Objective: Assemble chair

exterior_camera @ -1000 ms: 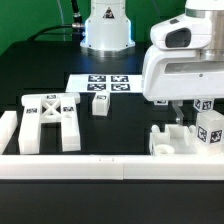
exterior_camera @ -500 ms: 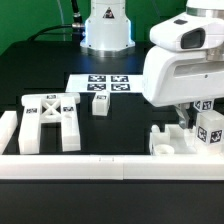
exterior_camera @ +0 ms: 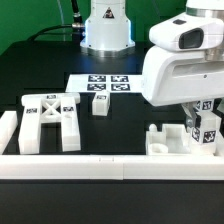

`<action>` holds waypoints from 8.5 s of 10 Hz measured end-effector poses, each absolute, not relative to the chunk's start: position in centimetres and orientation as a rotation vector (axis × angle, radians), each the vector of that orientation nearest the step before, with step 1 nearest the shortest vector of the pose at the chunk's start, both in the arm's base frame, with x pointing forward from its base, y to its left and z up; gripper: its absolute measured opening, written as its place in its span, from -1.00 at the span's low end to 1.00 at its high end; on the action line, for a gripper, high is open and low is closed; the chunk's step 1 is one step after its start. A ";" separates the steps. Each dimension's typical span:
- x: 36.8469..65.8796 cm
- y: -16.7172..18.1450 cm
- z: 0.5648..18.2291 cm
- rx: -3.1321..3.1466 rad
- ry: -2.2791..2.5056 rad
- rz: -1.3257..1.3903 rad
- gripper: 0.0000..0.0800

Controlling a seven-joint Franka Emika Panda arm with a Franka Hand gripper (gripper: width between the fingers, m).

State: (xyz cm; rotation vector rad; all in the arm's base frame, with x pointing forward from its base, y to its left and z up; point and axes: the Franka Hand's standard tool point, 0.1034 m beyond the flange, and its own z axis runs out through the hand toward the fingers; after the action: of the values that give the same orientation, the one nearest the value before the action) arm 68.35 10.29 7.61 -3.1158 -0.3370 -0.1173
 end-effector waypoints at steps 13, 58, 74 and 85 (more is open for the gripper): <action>68.0 7.2 7.6 -2.927 1.198 -0.111 -0.27; 49.7 -6.7 5.8 -3.027 0.281 0.665 0.62; 49.6 -4.4 2.3 -2.775 0.234 1.328 0.62; 49.0 -5.0 1.2 -2.778 0.248 1.314 -0.28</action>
Offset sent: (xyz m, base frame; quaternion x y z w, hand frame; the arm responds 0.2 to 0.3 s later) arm -0.0041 0.0005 0.0020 0.0017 0.0089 0.2332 0.9724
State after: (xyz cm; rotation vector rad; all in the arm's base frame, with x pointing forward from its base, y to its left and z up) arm 48.98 -5.00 1.19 -2.7783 0.2479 1.3141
